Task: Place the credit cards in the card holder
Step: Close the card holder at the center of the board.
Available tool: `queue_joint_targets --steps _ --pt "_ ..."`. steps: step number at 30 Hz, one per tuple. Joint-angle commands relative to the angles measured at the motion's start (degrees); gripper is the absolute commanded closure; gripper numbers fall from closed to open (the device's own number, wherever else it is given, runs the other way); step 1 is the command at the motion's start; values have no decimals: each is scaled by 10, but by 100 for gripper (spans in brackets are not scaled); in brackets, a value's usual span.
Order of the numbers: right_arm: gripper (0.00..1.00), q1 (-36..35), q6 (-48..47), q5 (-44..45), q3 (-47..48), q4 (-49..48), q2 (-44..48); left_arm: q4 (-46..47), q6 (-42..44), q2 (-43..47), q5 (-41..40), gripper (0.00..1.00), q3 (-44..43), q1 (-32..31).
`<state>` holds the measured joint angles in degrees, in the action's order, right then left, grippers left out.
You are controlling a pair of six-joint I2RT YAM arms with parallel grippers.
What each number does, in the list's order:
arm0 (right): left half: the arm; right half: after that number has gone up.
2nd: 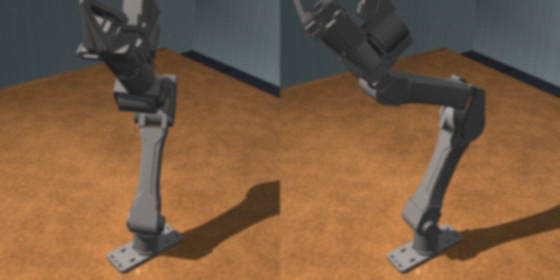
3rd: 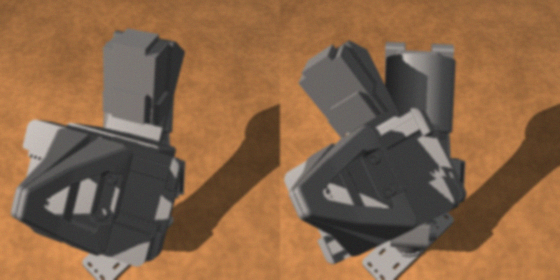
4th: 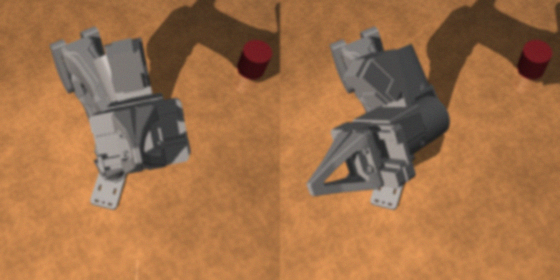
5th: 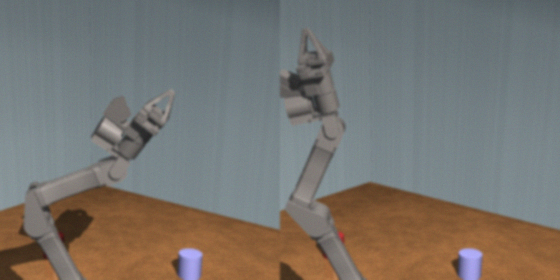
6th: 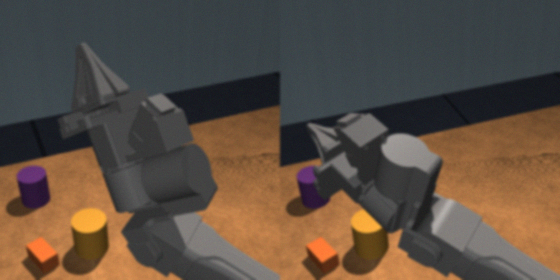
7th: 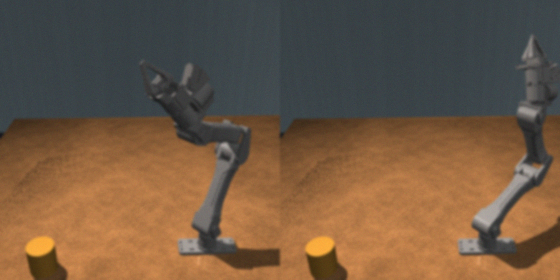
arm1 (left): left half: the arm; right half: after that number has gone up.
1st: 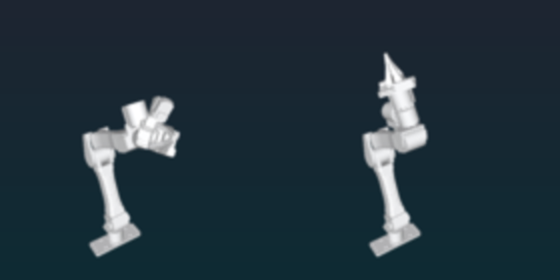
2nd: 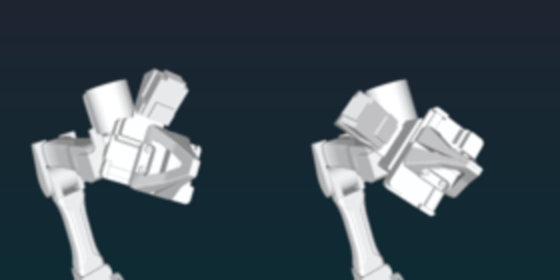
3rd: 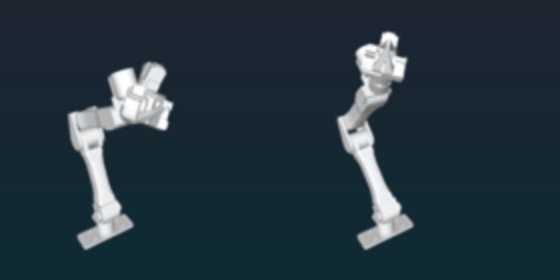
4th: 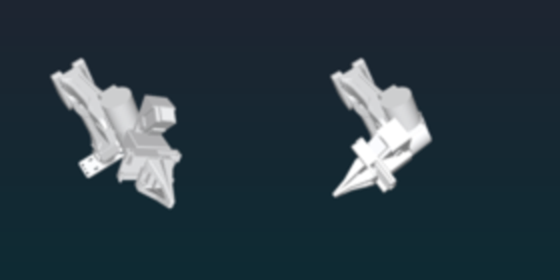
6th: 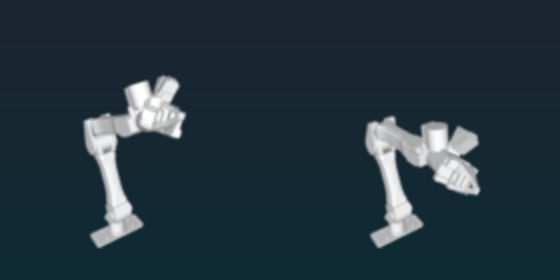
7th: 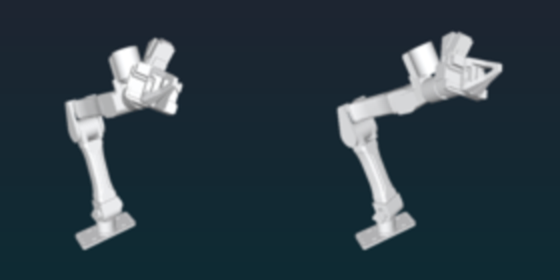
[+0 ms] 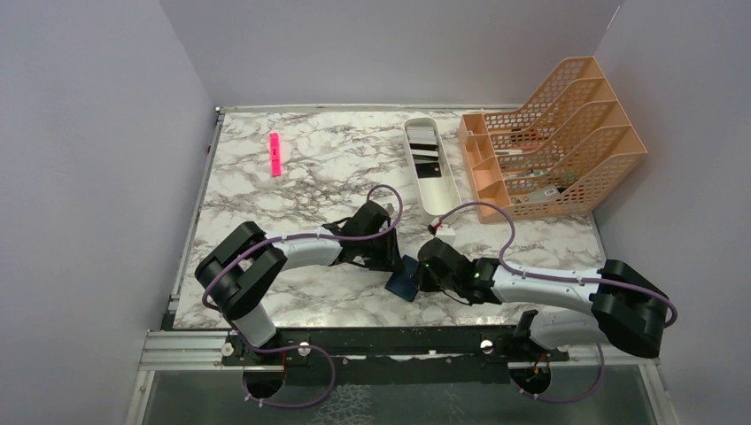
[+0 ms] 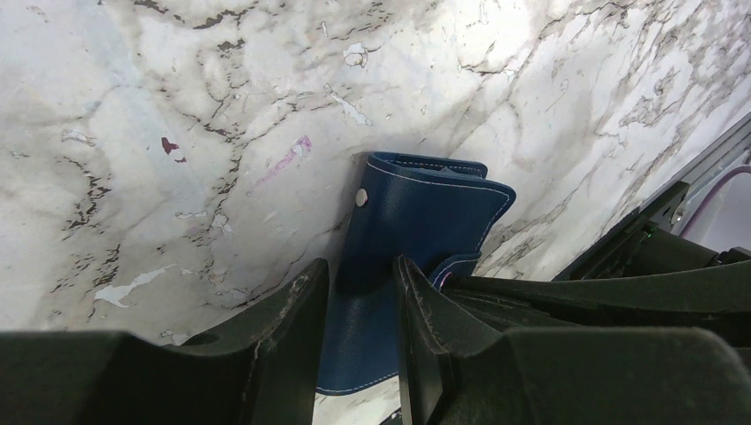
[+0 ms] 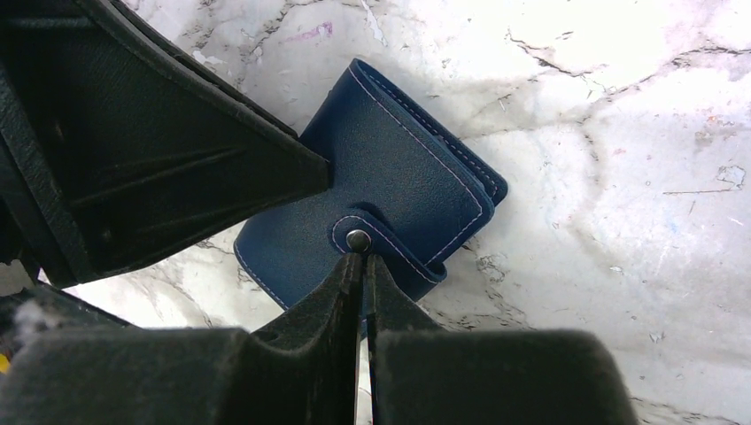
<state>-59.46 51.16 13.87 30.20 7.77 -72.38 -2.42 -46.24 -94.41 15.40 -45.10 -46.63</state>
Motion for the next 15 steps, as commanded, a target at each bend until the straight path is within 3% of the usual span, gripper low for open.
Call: queue_joint_targets --steps 1,10,15 --pt "87 -5 -6 -19 -5 42 -14 -37 13 -16 -44 63 21 -2" --pt "78 -4 -46 -13 53 113 44 -34 11 -3 -34 63 24 -2" --pt "68 30 -103 -43 43 79 37 -19 5 -5 -27 63 34 -2"
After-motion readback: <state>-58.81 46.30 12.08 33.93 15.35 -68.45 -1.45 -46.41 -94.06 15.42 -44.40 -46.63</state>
